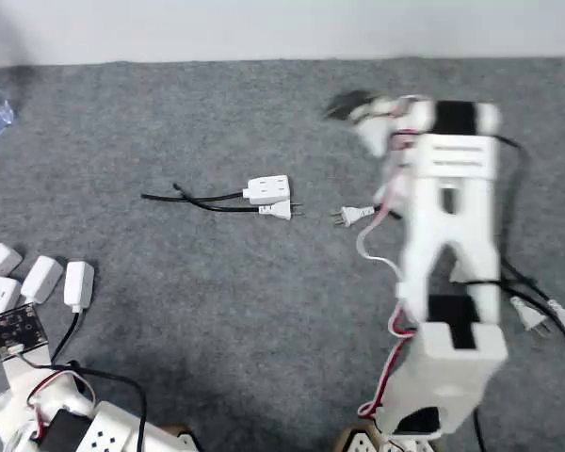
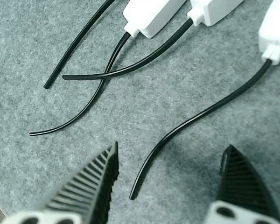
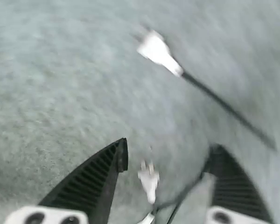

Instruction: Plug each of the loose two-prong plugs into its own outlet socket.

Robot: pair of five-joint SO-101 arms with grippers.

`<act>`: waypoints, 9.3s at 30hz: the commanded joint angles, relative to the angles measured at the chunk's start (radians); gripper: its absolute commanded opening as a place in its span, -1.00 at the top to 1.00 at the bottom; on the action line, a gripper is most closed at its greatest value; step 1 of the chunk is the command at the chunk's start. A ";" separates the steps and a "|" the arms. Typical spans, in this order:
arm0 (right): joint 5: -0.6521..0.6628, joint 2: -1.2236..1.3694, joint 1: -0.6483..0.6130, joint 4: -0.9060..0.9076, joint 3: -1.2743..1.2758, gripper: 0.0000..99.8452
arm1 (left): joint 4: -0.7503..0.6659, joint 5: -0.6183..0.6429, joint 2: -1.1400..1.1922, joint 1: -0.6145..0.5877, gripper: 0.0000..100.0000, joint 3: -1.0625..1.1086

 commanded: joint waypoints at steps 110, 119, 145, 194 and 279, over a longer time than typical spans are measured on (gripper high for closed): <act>0.054 0.518 -0.383 -0.266 -0.301 0.50 | 0.005 -0.014 -0.011 0.000 0.34 -0.005; 0.054 0.636 -0.326 -0.355 -0.301 0.50 | 0.005 -0.014 -0.011 0.000 0.34 -0.005; 0.098 0.275 -0.004 0.042 -0.293 0.98 | 0.005 -0.014 -0.011 0.005 0.34 -0.005; -0.941 -0.435 0.168 -0.849 1.114 0.42 | -0.143 0.416 0.342 0.899 0.35 -0.872; -0.865 -0.378 0.168 -1.078 1.238 0.42 | -1.053 -0.480 2.325 1.336 0.70 -1.330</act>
